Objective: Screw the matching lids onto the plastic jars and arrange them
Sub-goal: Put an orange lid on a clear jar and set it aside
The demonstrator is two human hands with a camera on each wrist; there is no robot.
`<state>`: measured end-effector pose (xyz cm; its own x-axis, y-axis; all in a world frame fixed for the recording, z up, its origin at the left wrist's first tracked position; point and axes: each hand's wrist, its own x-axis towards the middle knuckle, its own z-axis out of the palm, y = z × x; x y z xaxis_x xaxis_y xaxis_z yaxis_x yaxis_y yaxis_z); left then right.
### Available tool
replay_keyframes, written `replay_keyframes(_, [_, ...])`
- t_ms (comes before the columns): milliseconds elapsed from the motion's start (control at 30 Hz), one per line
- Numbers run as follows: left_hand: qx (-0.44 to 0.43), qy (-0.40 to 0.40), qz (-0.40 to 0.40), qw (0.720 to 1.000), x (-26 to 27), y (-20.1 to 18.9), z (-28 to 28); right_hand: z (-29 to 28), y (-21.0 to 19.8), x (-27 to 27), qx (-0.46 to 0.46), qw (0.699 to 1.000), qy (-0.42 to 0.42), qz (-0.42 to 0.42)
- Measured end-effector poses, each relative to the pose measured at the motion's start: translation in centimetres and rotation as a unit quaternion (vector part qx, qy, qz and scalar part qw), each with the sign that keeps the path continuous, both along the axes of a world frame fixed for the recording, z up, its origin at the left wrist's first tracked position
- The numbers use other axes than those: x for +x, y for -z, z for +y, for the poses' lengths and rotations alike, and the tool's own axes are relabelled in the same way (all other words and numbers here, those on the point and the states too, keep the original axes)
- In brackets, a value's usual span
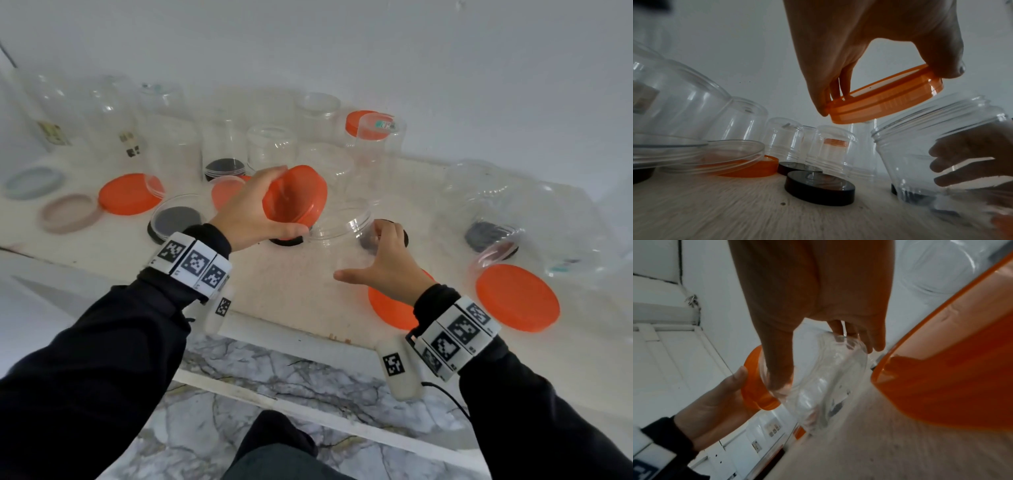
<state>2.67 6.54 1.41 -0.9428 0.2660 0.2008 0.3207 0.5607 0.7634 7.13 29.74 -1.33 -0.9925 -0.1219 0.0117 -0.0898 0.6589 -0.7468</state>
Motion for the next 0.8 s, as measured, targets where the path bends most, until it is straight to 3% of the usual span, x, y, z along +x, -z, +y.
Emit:
replay_keyframes(433, [-0.112,0.094,0.032,0.989,-0.1,-0.7,2.7,0.1,1.4,0.4,-0.126,0.991,0.016,-0.044])
replay_keyframes(800, [-0.185,0.182,0.048,0.965,0.0,-1.0,4.9,0.1,1.1,0.7,-0.116,0.992,0.027,-0.034])
